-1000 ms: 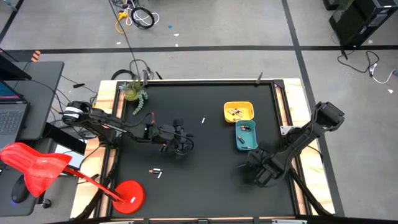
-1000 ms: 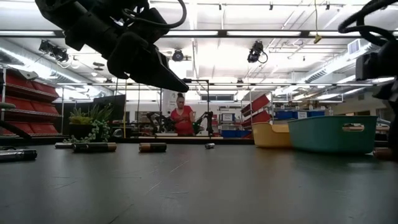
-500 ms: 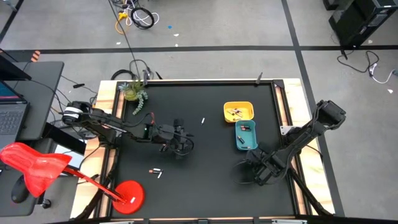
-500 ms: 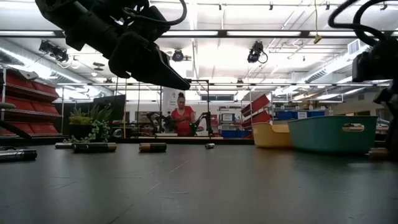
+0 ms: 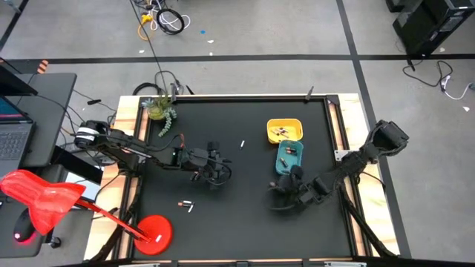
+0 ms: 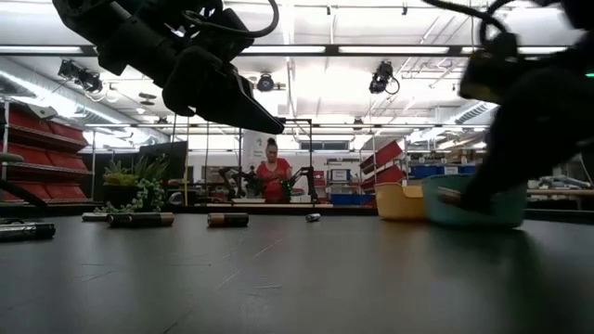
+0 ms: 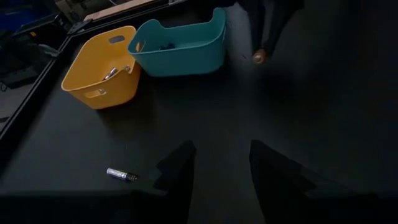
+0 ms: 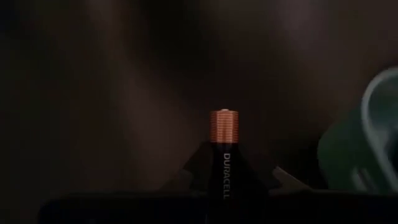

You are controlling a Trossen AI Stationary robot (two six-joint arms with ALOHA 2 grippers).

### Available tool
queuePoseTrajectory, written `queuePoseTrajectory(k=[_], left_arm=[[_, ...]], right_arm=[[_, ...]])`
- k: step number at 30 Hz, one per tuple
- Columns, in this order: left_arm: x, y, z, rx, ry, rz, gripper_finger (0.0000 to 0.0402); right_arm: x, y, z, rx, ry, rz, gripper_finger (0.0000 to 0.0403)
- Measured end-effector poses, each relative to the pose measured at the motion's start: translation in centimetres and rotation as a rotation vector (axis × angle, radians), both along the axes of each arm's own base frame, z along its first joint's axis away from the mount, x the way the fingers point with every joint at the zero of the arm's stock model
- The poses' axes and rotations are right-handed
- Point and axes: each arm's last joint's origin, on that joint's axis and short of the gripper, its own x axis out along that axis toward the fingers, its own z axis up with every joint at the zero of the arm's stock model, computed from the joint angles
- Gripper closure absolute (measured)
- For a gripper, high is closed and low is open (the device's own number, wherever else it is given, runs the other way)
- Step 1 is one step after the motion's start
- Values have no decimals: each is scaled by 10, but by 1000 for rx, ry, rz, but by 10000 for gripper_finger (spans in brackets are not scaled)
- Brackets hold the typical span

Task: Sort batteries
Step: Put the gold black battery into the blue bin

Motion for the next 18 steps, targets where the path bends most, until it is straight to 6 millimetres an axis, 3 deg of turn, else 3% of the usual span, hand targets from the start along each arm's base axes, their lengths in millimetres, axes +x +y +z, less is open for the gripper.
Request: queuePoseTrajectory(k=[6,11,18], left_arm=[[0,0,-1,1,11,0,245],[-2,0,-3,-11,38,8,245],[-3,0,-5,-23,57,17,245]], right_arm=[[15,-22,1,58,35,30,355],[13,-19,3,72,43,32,355],[-5,-21,42,-57,-110,-30,355]])
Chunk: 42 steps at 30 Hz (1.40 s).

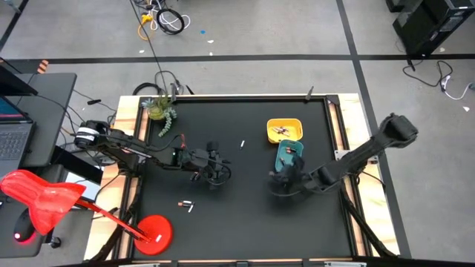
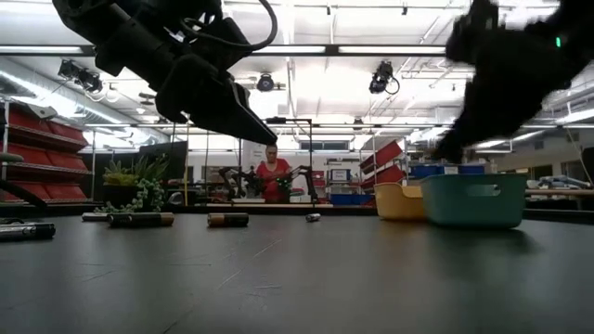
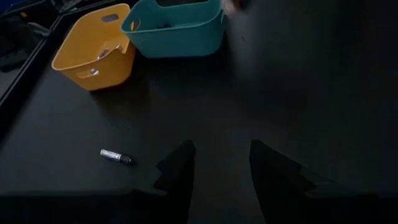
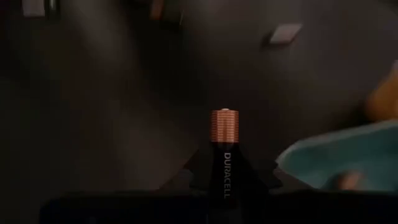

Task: Sort batteries
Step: Put the gold black battery into the blue bin, then adjust the blue bin on the table

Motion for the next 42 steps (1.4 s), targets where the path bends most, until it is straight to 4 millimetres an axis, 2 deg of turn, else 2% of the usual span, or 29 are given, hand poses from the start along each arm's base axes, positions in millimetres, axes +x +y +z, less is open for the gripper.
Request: queuePoseTrajectory(k=[4,8,10,15,18,21,25,29,33,38,42], left_arm=[[0,0,1,-9,-8,4,245],[0,0,0,-13,-7,6,245],[0,0,0,-15,-6,8,245],[0,0,1,-13,-8,6,245],[0,0,1,-13,-10,6,245],[1,0,2,-14,-20,6,245],[2,-1,3,-18,-42,0,245],[3,-1,5,-22,-58,0,245],[2,-1,4,-22,-46,-5,245],[1,-1,2,-20,-23,-8,245],[1,-1,2,-20,-21,-8,245]], right_arm=[[-16,-12,26,-108,-109,-132,355],[-32,-32,27,-116,-61,-292,354],[-36,-37,22,-73,3,-324,339],[-30,-39,9,6,150,-285,258],[-19,-42,24,37,150,-257,212],[-5,-48,44,16,109,-223,191],[14,-62,50,-3,86,-145,193],[33,-78,32,25,153,-71,212],[48,-87,17,37,186,-10,230],[47,-93,0,98,306,11,248],[41,-93,-2,113,369,0,258]])
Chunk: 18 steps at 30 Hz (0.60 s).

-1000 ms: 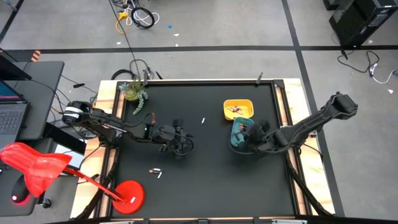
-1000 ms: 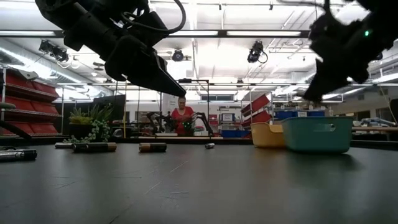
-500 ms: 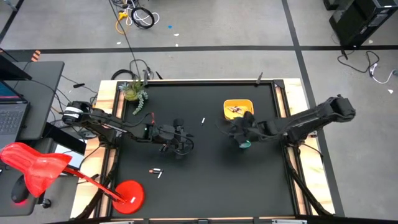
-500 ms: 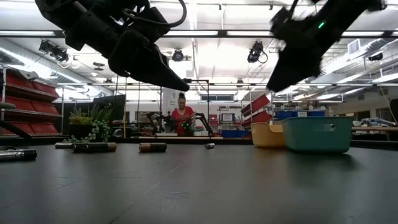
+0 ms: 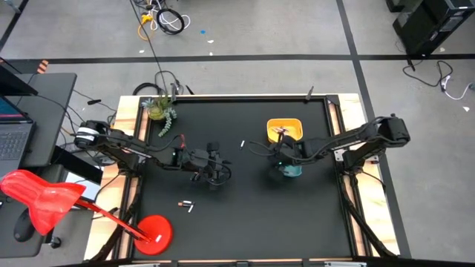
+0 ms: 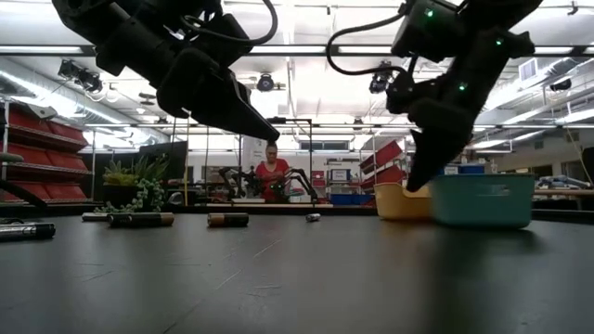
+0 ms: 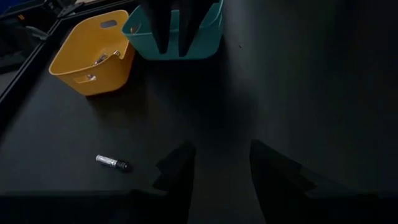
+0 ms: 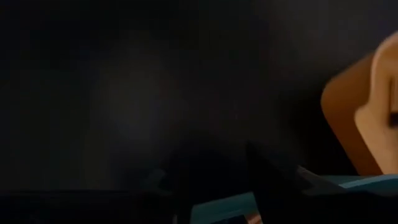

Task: Sort batteries
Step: Adjust the blue bin on the table, then put the gold black battery into the blue bin

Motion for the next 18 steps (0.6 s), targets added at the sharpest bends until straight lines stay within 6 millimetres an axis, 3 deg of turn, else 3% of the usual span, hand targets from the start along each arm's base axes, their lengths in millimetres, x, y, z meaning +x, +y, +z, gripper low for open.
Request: queuePoseTrajectory(k=[10,18], left_arm=[[0,0,0,-1,1,0,245],[-2,1,-3,15,33,22,245]], right_arm=[[-4,11,2,16,13,43,275],[16,58,29,-36,-366,227,283]])
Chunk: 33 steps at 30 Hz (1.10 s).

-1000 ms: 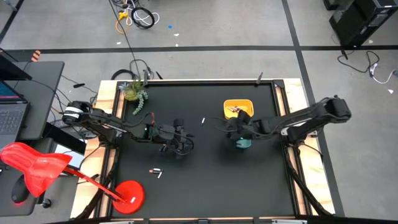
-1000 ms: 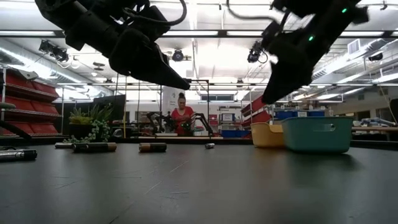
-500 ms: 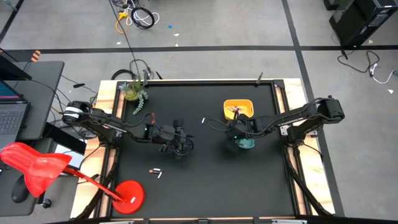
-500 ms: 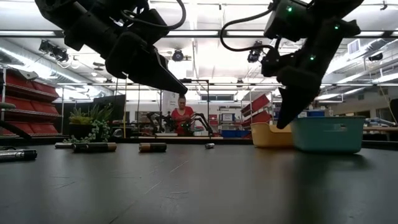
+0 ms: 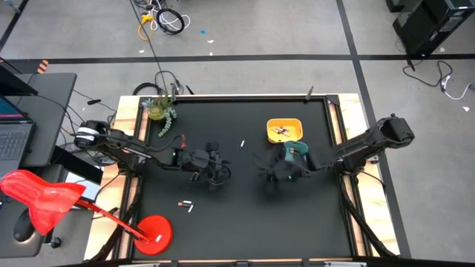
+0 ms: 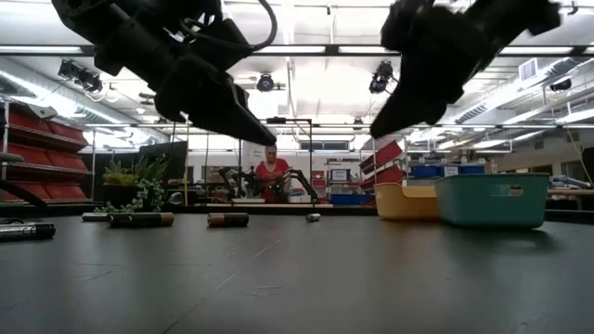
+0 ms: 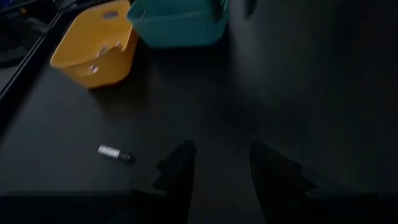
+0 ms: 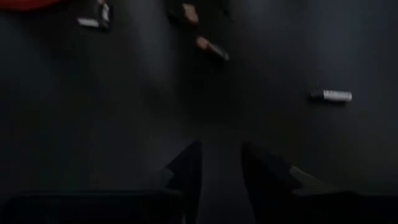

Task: Sort batteries
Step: Put the gold black battery into the blue bin

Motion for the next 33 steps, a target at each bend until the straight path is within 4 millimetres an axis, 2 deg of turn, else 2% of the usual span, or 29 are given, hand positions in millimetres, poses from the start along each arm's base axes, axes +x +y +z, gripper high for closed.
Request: queuePoseTrajectory(k=[6,10,15,20,27,33], left_arm=[[-7,2,-9,-19,115,58,245],[-9,3,-10,-77,226,123,245],[-8,9,-8,-157,245,213,245],[-5,15,-17,-208,252,250,245],[-3,20,-45,-218,269,290,245],[-13,20,-70,-250,200,313,247]], right_arm=[[-10,45,-8,-138,-97,-99,290],[-9,59,-15,-307,-168,-156,293],[12,54,-17,-471,-247,-167,294],[26,50,-20,-462,-286,-51,294],[15,42,-26,-476,-351,-56,294],[5,38,-29,-452,-396,-76,294]])
